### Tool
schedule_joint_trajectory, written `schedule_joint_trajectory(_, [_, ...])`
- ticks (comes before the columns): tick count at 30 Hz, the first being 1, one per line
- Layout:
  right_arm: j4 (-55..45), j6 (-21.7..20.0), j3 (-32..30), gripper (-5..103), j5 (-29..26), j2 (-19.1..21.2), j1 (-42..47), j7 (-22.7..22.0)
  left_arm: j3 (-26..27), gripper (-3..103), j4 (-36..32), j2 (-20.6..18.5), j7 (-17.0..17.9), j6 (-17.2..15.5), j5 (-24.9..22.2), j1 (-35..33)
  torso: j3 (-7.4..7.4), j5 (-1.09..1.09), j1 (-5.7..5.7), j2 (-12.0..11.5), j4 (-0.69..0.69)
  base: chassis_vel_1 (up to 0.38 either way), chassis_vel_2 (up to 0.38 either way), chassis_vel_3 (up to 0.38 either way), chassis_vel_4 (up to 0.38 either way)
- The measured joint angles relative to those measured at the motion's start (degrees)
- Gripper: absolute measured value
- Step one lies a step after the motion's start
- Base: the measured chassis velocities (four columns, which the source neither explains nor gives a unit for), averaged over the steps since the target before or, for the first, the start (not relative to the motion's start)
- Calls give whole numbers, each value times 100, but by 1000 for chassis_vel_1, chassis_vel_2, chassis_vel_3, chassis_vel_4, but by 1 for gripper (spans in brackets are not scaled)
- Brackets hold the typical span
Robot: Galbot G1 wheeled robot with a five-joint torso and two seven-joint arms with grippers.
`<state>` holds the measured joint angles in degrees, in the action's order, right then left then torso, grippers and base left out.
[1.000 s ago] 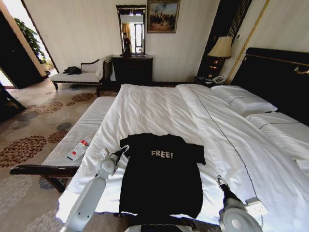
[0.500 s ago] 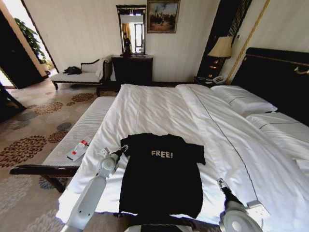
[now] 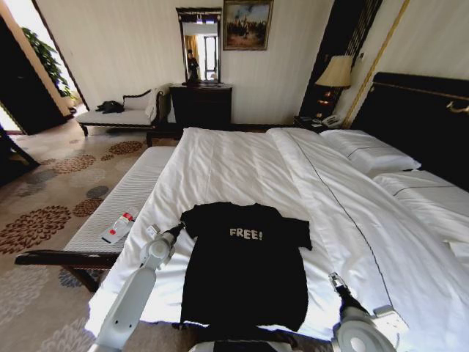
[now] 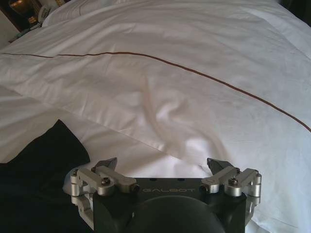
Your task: Fold the clothes on the bed.
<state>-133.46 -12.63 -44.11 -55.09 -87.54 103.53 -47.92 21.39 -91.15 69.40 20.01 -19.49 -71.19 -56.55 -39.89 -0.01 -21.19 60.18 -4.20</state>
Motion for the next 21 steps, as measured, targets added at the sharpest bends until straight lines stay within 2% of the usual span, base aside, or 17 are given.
schedule_joint_trajectory(9, [49, 4, 55, 100, 41, 6, -59, 2, 286, 0, -120, -274, -1, -58, -84, -122, 0, 0, 0, 0, 1, 0, 0, 0, 0])
schedule_joint_trajectory(21, [150, 67, 112, 100, 83, 10, -132, 114, 418, 0, 36, -298, 34, -39, -25, -219, 0, 0, 0, 0, 0, 0, 0, 0, 0])
